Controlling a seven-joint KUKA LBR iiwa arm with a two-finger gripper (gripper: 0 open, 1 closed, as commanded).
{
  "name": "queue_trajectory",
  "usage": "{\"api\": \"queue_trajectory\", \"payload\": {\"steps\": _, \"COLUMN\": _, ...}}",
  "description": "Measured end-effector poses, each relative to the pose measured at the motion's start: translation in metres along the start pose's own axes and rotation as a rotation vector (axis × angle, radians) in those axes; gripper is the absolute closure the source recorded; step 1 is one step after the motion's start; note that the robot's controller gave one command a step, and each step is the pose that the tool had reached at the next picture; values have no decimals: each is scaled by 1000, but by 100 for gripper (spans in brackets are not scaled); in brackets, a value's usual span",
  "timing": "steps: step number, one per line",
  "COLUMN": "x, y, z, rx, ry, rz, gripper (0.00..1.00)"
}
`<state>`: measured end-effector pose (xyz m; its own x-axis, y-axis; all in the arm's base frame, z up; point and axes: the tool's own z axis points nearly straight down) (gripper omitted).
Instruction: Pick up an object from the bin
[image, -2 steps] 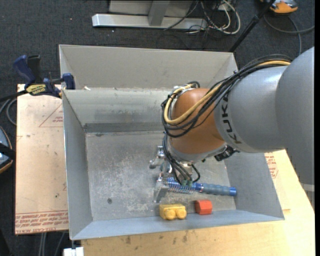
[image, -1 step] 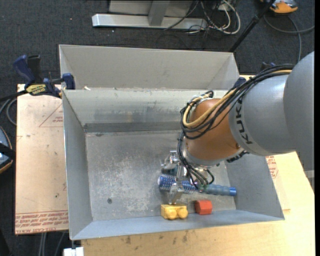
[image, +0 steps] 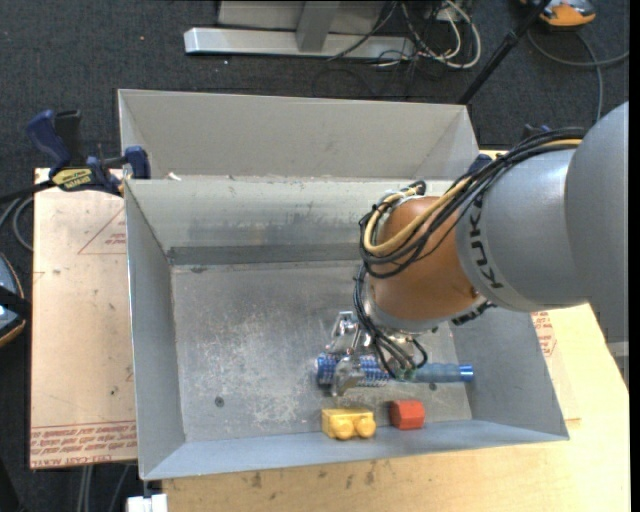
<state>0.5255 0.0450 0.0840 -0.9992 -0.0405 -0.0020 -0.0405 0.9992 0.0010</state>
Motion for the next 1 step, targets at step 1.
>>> {"api": "queue_trajectory", "payload": {"steps": 1, "x": -22, "y": -26, "z": 6, "rx": -15, "ry": -3, "rz": 36, "gripper": 100}}
